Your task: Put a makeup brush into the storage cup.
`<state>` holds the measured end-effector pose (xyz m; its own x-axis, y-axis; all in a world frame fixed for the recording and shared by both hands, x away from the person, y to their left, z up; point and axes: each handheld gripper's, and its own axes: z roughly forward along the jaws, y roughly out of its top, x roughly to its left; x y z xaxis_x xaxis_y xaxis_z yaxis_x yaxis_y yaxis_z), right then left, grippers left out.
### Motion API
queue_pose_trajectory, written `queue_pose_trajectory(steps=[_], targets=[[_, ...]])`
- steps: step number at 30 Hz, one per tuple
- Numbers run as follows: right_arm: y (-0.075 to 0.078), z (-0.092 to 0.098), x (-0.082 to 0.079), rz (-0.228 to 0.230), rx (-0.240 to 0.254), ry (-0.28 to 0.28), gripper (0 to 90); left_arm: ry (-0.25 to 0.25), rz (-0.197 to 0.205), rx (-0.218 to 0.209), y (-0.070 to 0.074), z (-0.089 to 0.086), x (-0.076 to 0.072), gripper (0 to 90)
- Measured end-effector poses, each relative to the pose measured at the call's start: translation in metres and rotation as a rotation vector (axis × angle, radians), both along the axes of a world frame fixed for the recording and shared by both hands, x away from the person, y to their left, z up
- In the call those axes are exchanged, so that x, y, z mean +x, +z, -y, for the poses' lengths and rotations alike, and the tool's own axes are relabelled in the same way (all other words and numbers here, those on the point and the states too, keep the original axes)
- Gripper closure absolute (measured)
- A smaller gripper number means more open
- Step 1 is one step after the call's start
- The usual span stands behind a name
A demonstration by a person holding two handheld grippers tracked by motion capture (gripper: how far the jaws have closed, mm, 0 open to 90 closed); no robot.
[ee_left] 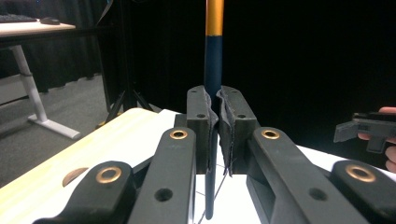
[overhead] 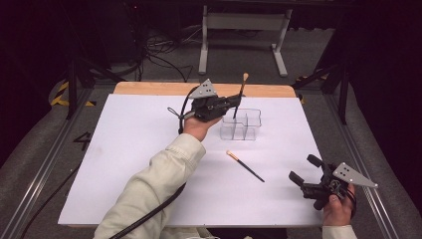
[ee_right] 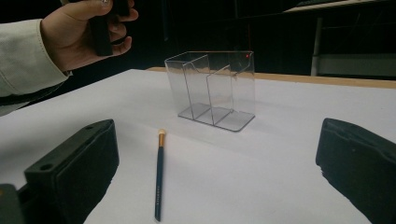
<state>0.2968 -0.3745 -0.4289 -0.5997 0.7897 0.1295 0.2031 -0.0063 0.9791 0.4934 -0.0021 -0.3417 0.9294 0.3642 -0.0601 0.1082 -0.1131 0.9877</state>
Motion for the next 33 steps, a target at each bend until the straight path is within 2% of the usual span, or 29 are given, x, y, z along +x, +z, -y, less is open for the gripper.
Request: queue_pose_trajectory(steps=[11,14,18,23,33], targets=[[0.000,-0.001,0.001,0.004,-0.002,0.007,0.2,0.001,0.009,-0.005,-0.002,0.010,0.003,83.3],[0.000,-0.003,0.001,0.004,-0.008,0.014,0.2,0.000,-0.002,-0.025,-0.002,0.013,0.003,83.3],[0.000,-0.003,0.001,0.006,-0.007,0.015,0.2,-0.001,0.012,-0.021,-0.004,0.017,0.003,83.3],[-0.001,-0.004,0.002,0.003,-0.005,0.022,0.2,0.000,0.004,-0.047,-0.006,0.020,0.003,83.3],[-0.001,-0.005,0.002,0.005,-0.005,0.026,0.2,0.031,0.014,-0.038,-0.014,0.026,0.005,83.3]])
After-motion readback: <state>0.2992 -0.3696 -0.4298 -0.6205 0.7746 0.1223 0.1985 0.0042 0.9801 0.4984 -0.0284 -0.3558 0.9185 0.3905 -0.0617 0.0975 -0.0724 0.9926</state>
